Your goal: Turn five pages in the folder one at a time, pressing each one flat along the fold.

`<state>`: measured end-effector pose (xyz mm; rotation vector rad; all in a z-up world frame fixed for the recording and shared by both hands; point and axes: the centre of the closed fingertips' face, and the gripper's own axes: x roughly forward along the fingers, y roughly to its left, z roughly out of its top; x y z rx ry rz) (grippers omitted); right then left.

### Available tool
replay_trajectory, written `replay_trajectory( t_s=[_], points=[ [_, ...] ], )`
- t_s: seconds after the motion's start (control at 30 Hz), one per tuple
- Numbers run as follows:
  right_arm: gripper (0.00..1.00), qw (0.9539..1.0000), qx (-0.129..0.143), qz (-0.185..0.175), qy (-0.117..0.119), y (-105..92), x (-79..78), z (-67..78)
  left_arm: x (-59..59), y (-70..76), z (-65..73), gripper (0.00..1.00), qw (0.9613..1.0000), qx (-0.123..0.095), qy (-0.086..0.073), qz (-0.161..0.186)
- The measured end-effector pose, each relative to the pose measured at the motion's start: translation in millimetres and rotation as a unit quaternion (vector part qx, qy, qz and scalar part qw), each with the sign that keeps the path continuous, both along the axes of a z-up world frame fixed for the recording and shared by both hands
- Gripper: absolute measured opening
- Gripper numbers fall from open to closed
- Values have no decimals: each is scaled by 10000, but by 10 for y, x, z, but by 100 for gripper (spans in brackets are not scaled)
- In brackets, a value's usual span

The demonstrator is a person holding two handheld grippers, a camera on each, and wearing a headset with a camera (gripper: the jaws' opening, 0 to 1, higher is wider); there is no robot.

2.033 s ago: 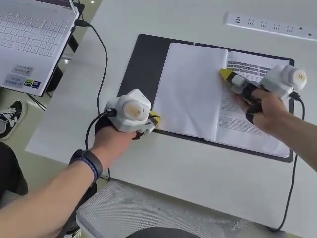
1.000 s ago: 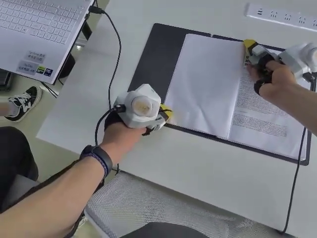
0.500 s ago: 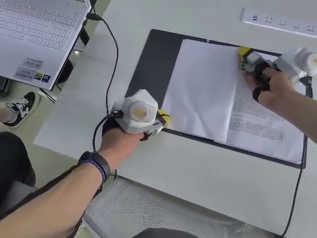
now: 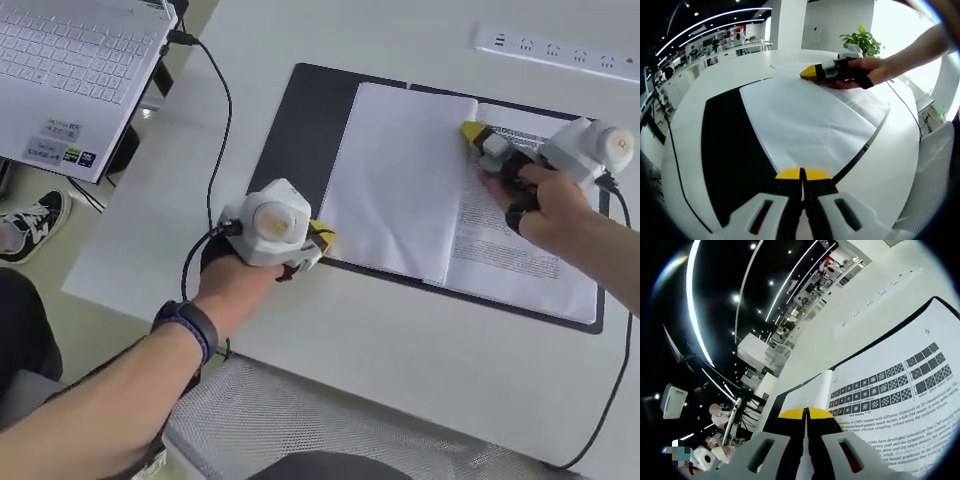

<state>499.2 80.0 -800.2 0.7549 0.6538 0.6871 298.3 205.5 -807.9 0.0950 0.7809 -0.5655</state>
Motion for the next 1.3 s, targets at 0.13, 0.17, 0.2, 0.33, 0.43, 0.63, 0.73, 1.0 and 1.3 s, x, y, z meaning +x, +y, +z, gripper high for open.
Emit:
replay_trajectory(
  t_s=[0.13,0.17,0.2,0.33,0.43,0.63,0.73,1.0,1.3],
  points=[
    [0,9987,-309,332,-228,41,-259,83,-11,-4,13,0,10000,21,-21,-33],
    [0,9983,-357,371,-267,44,-282,87,-15,-5,17,0,10000,27,-31,-37],
    [0,9971,-457,483,-357,7,-249,95,-19,-6,23,0,10000,26,-42,-33],
    [0,9939,-623,746,-519,9,-454,95,-30,-9,39,0,10000,31,-47,-28],
    [0,9933,-612,833,-520,-3,-552,90,-33,-7,43,0,10000,33,-44,-32],
    [0,9939,-461,884,-478,-3,-862,119,-41,-10,49,0,10000,22,-41,-29],
    [0,9921,-444,1064,-488,27,-1051,130,-42,-11,48,0,10000,16,-37,-15],
    [0,9906,-372,1240,-429,31,-1399,144,-52,-17,54,0,10000,7,-38,-16],
    [0,9905,-288,1303,-336,18,-1731,137,-60,-19,64,0,10000,-7,-30,3]
  ],
)
